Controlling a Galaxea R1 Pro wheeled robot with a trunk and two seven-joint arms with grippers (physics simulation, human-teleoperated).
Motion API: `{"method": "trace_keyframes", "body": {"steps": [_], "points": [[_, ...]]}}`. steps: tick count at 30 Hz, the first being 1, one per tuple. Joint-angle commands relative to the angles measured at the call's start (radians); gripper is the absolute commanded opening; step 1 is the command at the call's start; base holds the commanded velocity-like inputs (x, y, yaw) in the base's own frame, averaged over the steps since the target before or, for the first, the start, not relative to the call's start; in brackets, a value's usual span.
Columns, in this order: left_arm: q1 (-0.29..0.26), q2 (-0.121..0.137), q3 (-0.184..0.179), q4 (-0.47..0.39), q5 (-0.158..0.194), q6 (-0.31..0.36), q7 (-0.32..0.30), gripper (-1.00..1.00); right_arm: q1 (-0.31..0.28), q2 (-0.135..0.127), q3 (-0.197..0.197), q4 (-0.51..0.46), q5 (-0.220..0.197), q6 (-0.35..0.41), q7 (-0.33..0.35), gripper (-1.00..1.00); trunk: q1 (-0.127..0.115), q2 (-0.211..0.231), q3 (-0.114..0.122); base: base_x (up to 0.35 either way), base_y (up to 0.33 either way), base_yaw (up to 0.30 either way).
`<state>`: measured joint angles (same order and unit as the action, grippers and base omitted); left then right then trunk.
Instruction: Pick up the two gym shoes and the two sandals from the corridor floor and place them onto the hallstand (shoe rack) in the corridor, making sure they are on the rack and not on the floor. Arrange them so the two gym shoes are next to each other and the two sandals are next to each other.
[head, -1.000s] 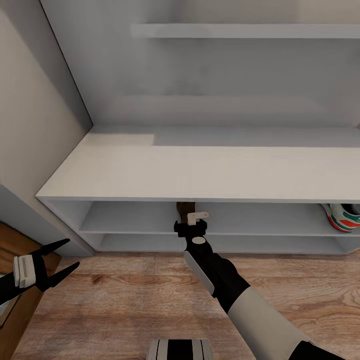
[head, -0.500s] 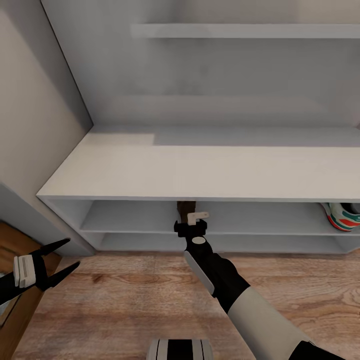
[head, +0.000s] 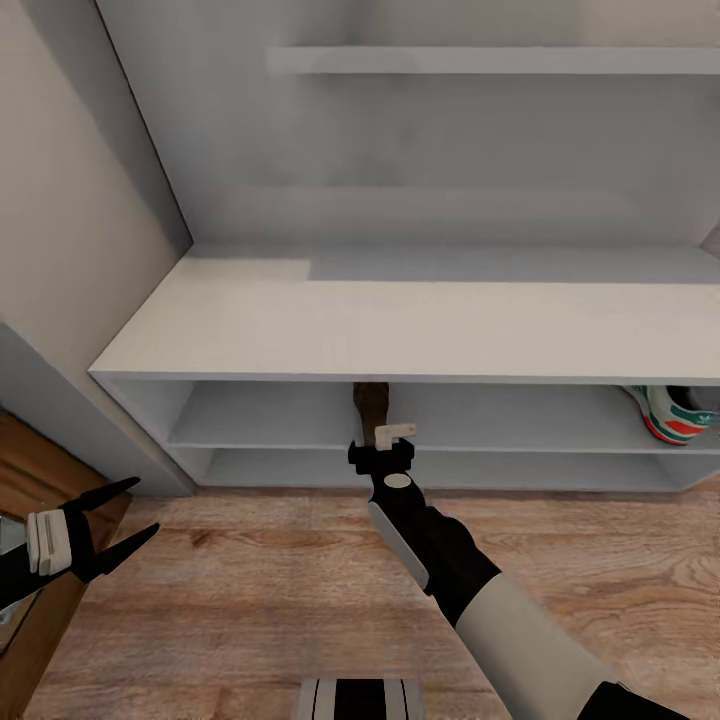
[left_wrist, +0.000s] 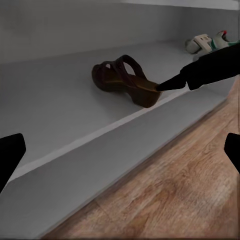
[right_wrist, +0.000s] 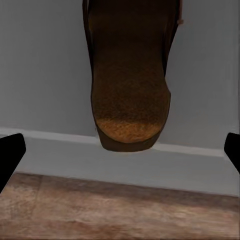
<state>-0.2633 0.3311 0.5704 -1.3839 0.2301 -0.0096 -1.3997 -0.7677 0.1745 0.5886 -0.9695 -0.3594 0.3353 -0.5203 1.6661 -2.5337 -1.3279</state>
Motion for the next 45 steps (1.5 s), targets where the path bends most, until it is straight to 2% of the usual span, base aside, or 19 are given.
{"method": "trace_keyframes", "body": {"steps": [1,14,45], "points": [[-0.001,0.0,0.0,0.0,0.002,-0.001,-0.003,1.0,-0.001,0.0,0.002,-0.001,-0.006,0.004,-0.007,1.0,0.0,0.0,-0.001,-0.109,0.0,0.0],[-0.001,0.0,0.0,0.0,0.002,-0.001,-0.002,1.0,0.0,0.0,0.002,-0.001,-0.007,0.003,-0.007,1.0,0.0,0.0,-0.001,-0.163,0.0,0.0],[-0.001,0.0,0.0,0.0,0.002,-0.001,-0.002,1.0,0.007,0.0,0.0,-0.008,-0.006,-0.021,-0.009,1.0,0.0,0.0,-0.001,-0.011,0.0,0.0]]}}
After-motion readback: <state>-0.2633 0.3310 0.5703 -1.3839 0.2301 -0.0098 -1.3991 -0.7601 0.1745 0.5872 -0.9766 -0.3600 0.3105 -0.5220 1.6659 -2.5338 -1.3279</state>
